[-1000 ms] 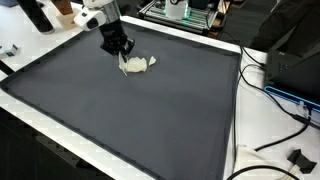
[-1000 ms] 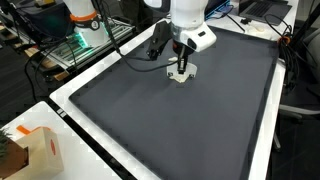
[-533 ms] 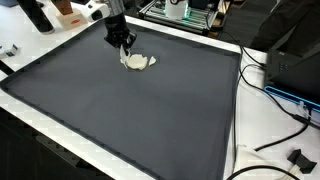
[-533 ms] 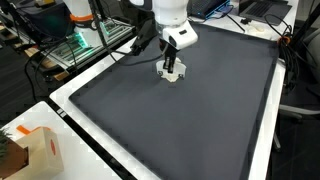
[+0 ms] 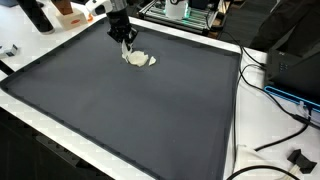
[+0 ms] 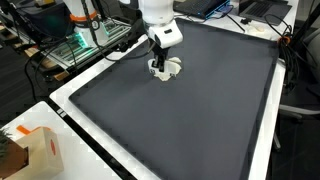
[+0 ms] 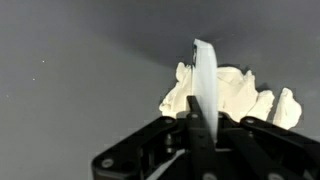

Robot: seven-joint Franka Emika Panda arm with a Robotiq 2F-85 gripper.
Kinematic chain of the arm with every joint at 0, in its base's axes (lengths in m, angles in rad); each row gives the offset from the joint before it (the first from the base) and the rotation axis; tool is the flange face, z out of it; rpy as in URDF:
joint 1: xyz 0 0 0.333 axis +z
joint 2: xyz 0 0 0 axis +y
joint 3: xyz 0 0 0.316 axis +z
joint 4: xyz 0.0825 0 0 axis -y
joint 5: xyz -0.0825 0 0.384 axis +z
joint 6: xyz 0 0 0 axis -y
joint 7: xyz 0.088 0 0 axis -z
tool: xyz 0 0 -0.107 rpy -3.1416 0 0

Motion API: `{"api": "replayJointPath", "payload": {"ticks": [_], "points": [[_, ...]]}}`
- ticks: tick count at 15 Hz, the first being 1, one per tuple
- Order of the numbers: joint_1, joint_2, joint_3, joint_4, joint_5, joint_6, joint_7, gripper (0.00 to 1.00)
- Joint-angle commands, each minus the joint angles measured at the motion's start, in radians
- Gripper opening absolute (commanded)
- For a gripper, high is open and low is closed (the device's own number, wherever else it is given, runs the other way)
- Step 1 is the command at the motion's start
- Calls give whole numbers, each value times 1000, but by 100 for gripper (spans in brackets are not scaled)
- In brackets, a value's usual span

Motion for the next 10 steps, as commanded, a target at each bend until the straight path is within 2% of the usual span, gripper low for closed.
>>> {"api": "replayJointPath", "payload": {"ticks": [1,2,10], "points": [[-27,110,20,20,71,45,-69,1],[-34,120,30,36,94,34,-96,1],[-13,227,38,229,76,-100,-75,1]]}}
